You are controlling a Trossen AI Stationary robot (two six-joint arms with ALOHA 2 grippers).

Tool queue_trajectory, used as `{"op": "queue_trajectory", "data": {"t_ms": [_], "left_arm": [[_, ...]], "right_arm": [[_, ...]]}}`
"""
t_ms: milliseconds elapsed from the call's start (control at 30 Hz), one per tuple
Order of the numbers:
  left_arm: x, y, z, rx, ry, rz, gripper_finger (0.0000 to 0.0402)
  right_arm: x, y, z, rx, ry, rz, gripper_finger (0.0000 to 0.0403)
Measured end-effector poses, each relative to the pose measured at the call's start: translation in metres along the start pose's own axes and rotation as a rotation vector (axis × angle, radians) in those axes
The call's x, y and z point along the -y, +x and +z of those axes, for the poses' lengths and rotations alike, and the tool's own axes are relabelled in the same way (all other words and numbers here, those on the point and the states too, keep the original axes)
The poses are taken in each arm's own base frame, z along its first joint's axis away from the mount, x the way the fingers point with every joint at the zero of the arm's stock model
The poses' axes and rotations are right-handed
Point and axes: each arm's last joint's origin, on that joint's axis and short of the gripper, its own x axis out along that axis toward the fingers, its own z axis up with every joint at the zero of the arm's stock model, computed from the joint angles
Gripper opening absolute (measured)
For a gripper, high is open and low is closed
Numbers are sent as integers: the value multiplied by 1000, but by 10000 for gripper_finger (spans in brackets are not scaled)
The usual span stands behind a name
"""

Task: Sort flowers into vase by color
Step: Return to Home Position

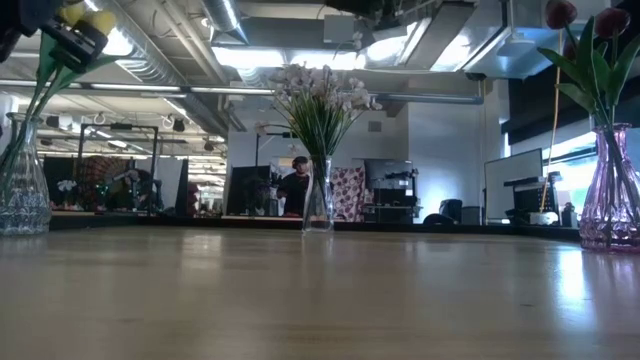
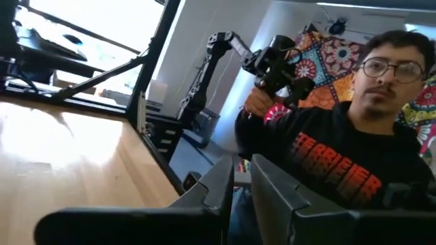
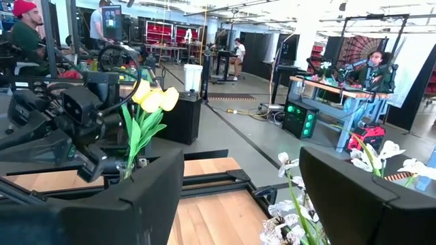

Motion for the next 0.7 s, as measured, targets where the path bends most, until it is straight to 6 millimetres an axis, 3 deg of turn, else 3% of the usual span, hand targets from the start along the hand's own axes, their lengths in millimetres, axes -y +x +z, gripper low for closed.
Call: {"op": "queue_trajectory", "data": {"t_ms": [367,700], "left_arm": [[0,9,-23,-2,66,37,3],[-1,10,-30,3,183,96,2]], "right_arm": [[0,0,0,1,0,-1,289],[-3,-1,-1,44,38,83,289]]}}
